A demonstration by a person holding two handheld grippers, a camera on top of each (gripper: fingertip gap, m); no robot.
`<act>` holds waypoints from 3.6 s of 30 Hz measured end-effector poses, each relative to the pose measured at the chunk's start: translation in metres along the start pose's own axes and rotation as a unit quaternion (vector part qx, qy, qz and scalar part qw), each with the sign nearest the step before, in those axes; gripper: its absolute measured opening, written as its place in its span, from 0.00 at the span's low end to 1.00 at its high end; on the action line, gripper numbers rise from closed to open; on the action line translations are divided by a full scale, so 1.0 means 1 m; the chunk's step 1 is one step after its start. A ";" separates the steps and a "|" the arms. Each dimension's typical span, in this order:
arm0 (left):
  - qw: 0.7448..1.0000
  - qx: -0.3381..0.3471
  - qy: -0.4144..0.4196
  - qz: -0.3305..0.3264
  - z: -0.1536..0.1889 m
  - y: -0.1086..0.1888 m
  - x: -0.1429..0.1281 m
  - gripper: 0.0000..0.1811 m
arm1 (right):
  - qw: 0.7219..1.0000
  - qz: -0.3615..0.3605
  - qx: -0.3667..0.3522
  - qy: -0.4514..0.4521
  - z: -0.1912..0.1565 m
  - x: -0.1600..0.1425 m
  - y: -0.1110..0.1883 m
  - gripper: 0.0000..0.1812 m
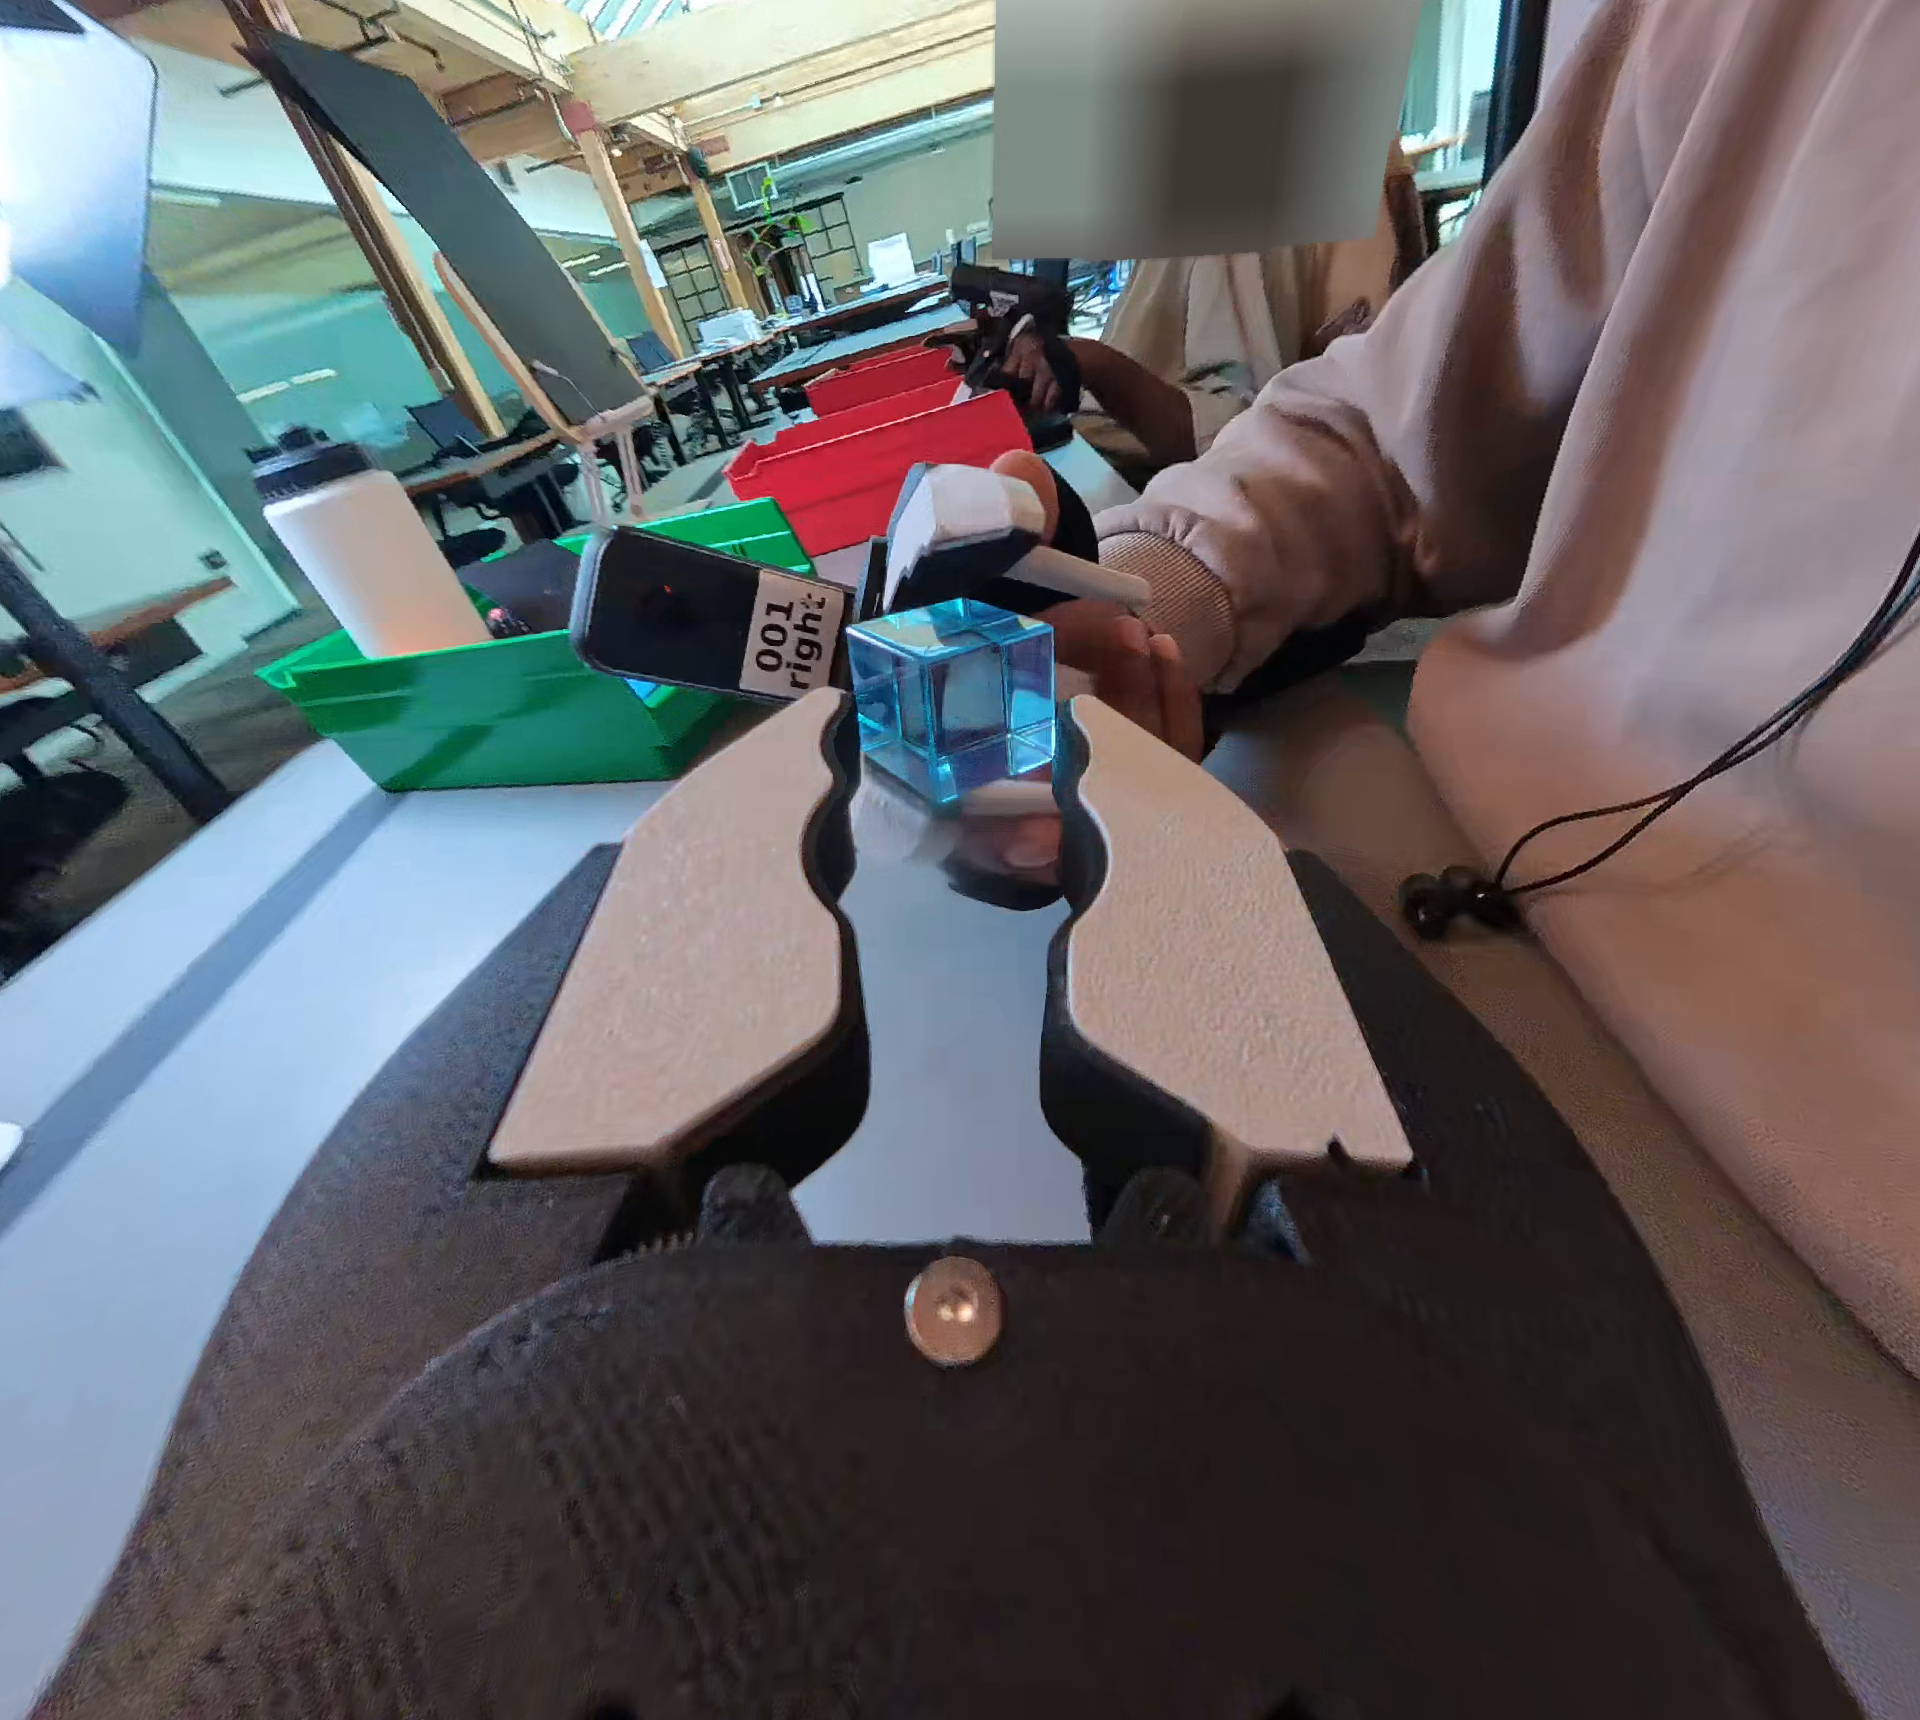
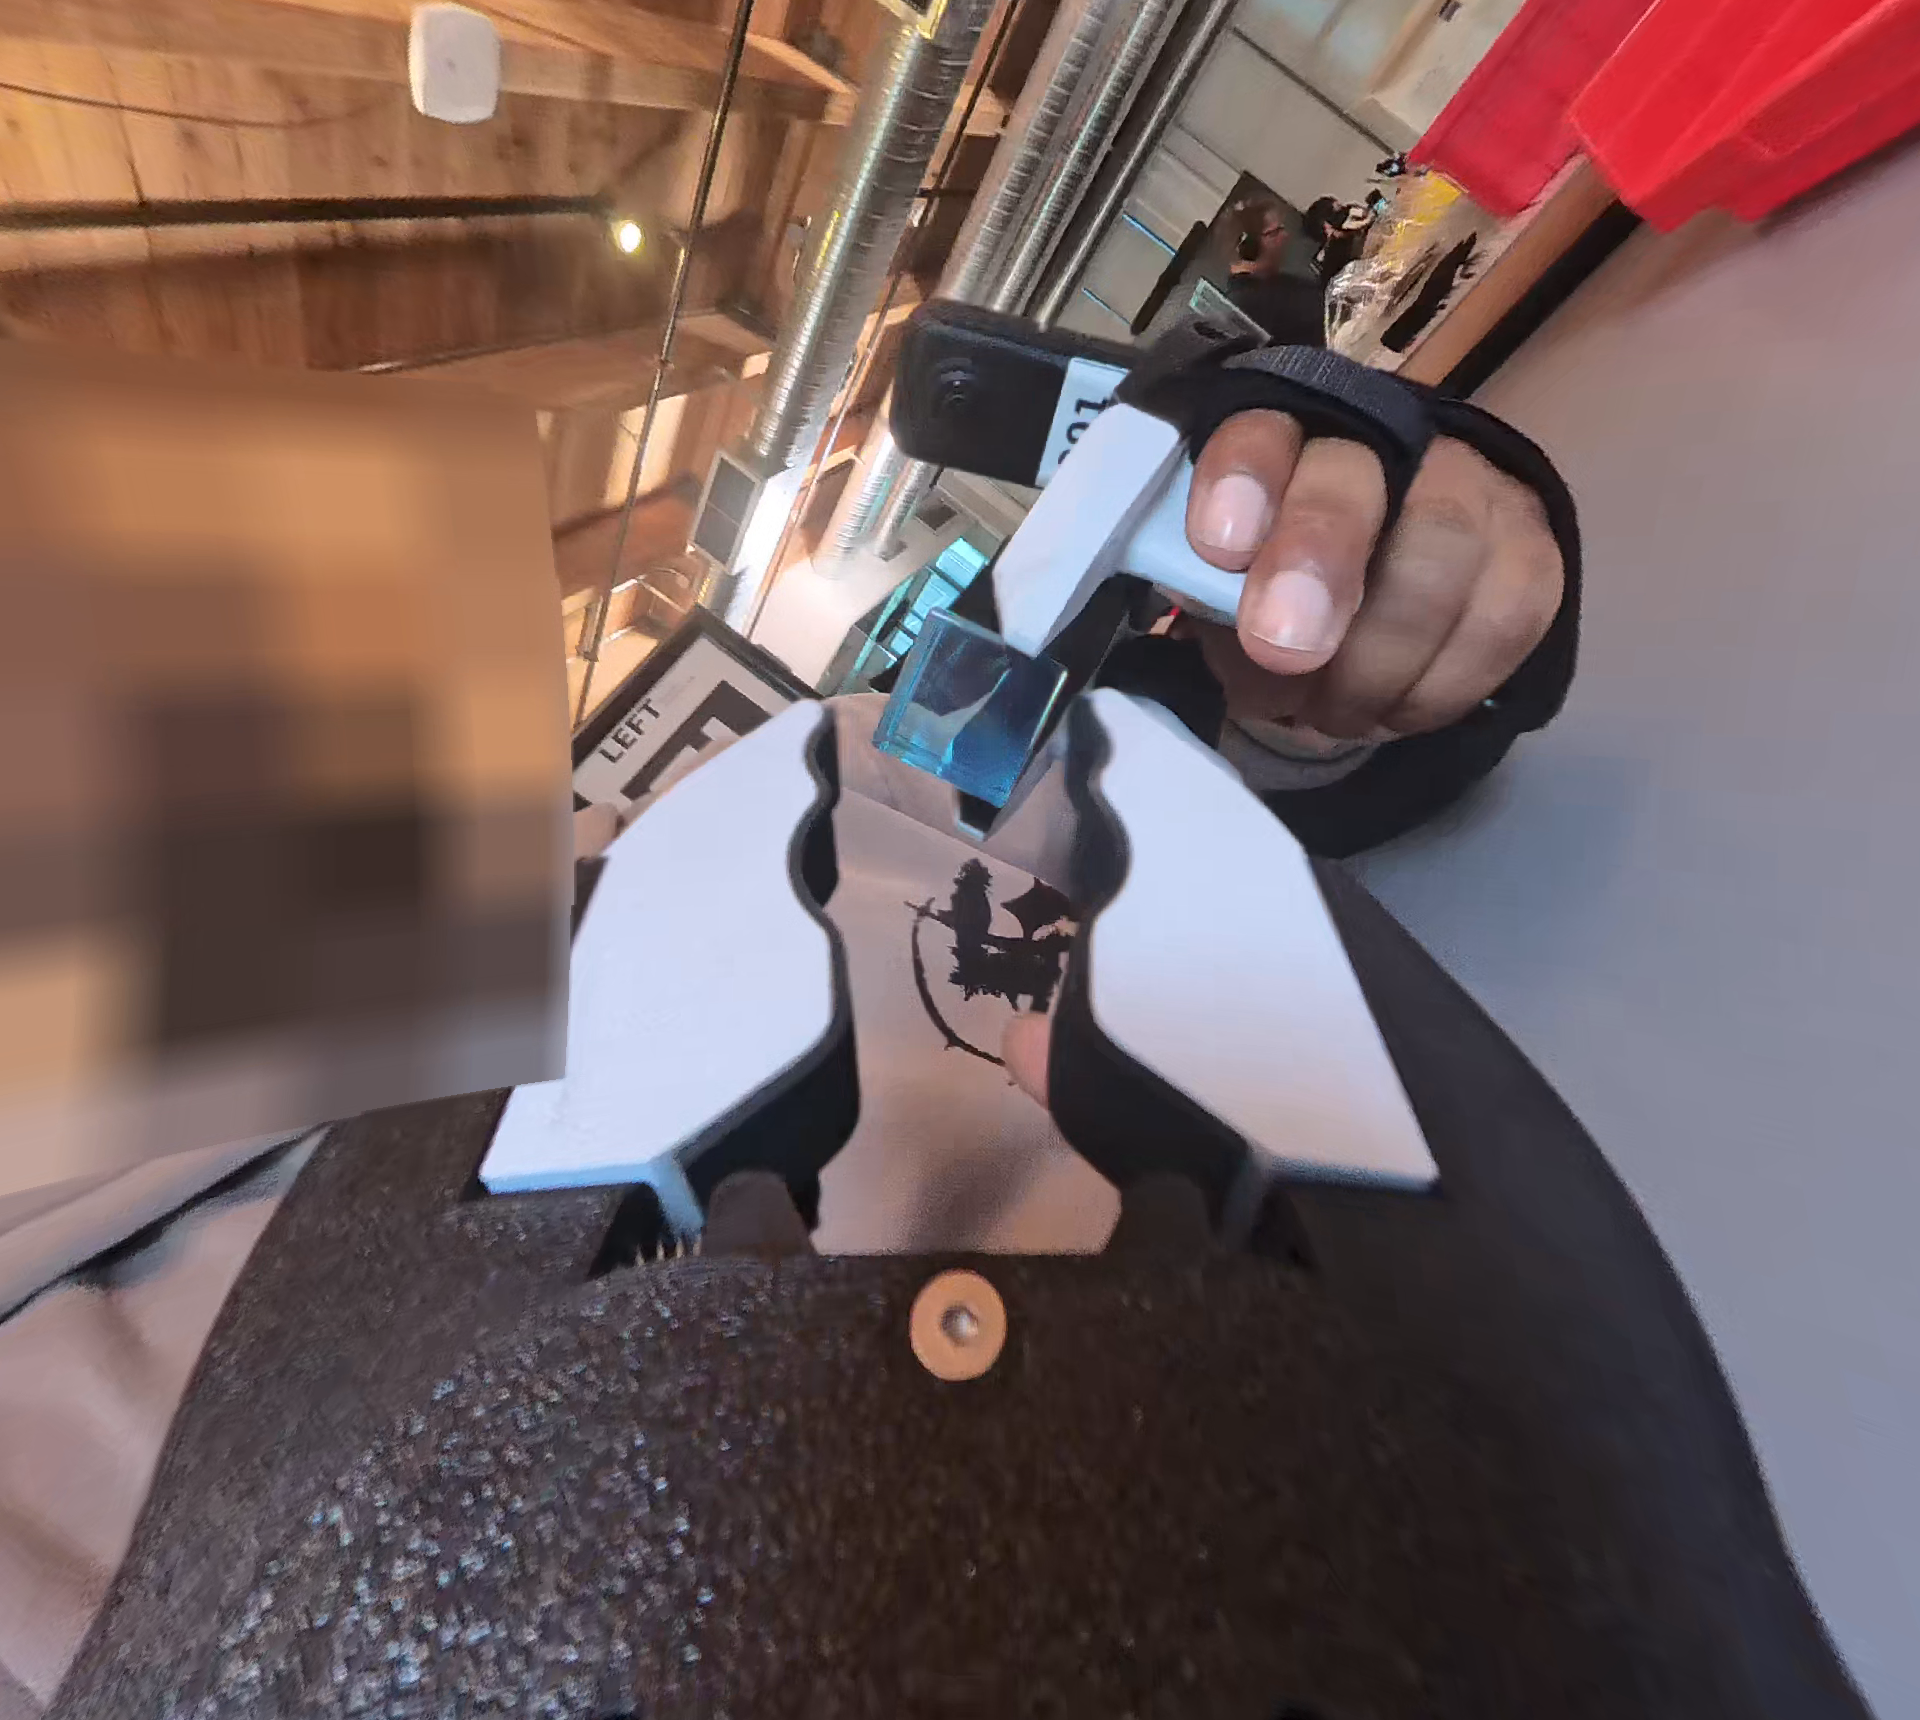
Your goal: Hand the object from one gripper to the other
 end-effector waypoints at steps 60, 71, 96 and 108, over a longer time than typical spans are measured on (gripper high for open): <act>0.903 0.068 0.425 0.005 -0.053 -0.003 -0.034 0.24 | 0.472 -0.312 -0.401 0.720 0.036 -0.001 0.023 0.16; 0.985 0.064 0.159 -0.028 -0.035 0.005 -0.012 0.17 | 0.692 -0.168 -0.308 0.631 0.008 0.010 0.020 0.17; 0.923 -0.065 0.380 -0.008 -0.028 0.001 -0.012 0.23 | 0.692 -0.145 -0.243 0.664 -0.014 0.011 0.014 0.17; 0.837 -0.214 0.504 -0.009 -0.001 -0.010 -0.012 0.16 | 0.532 -0.228 -0.227 0.783 -0.015 -0.012 0.003 0.15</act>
Point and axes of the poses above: each gripper's, where its closed fingertips meet, y back along the fingers, x out of its top, z = x × y across the jaws, the point moved 4 cm from there along y, back along the fingers, and after that the axes turned 15 degrees about y, right-handed, at the moved point
